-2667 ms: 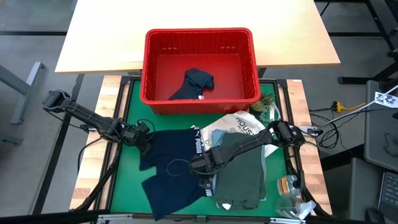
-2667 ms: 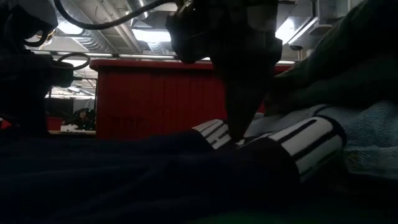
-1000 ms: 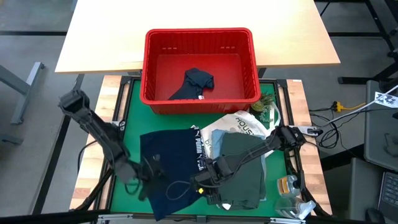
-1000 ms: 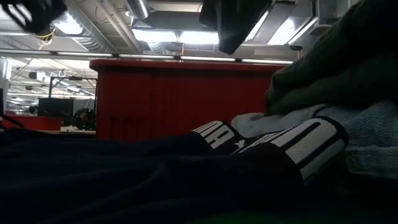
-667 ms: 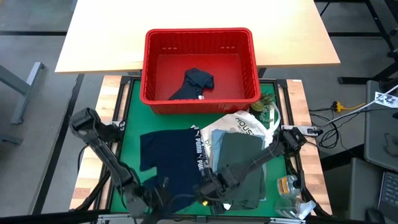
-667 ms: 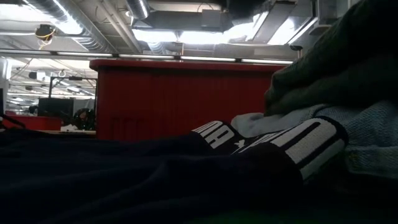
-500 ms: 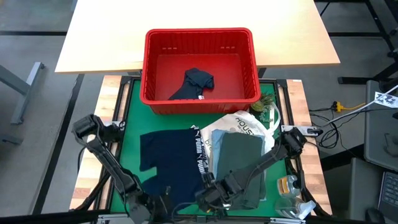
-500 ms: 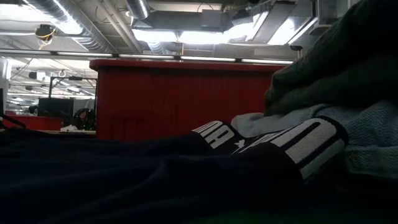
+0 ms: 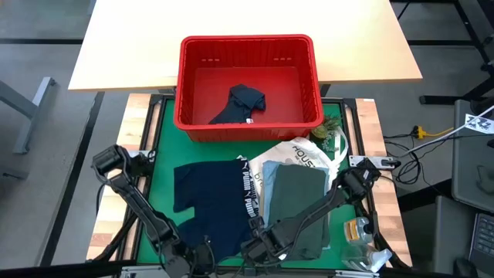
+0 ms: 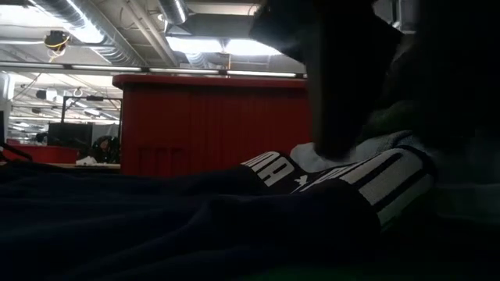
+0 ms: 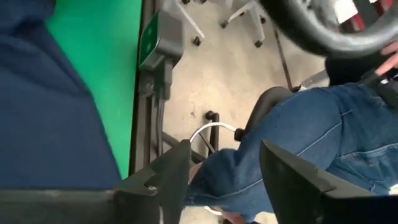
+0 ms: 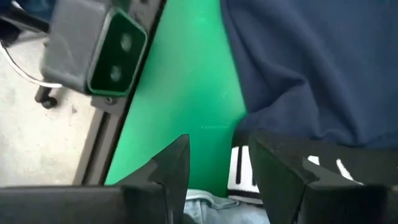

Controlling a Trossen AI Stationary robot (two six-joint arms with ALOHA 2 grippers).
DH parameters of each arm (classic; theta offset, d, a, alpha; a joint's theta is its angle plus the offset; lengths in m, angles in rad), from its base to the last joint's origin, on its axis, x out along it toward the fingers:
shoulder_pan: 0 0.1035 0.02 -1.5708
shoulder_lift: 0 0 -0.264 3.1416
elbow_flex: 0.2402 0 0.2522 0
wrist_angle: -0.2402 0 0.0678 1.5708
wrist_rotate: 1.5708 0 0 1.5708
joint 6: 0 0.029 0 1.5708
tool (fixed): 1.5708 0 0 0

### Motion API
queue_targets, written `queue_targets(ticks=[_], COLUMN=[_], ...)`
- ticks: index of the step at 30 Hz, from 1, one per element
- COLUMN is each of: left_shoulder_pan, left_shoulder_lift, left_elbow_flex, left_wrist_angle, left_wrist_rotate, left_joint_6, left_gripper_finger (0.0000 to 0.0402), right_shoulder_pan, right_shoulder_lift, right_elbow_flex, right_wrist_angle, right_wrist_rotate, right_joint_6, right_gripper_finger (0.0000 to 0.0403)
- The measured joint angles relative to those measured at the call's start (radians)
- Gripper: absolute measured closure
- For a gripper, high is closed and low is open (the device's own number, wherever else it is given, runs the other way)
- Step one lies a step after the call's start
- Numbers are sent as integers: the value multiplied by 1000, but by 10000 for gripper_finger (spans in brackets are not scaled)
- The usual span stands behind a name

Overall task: Fold Laundry from Bin
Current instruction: Fold the dark blue boxer

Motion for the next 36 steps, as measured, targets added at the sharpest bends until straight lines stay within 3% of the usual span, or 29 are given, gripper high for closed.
queue_targets(ticks=[7,13,20,28,36], left_shoulder_pan=[-1,0,-14,-50,-84], left_shoulder_lift=[27,28,28,28,28], left_elbow_flex=[0,0,0,0,0], left_wrist_angle=[-6,-13,-24,-153,-205], left_wrist_rotate=[30,32,135,116,20], left_joint_6=[-11,-11,-12,-111,-165], left_gripper_finger=[171,167,167,167,166], right_shoulder_pan=[0,0,0,0,0], right_shoulder_lift=[4,27,44,44,44], right_elbow_flex=[0,0,0,0,0], right_wrist_angle=[-32,-54,-75,-78,-73], right_wrist_rotate=[52,70,96,131,133], right_joint_6=[-1,0,2,3,3], right_gripper_finger=[237,237,237,237,237])
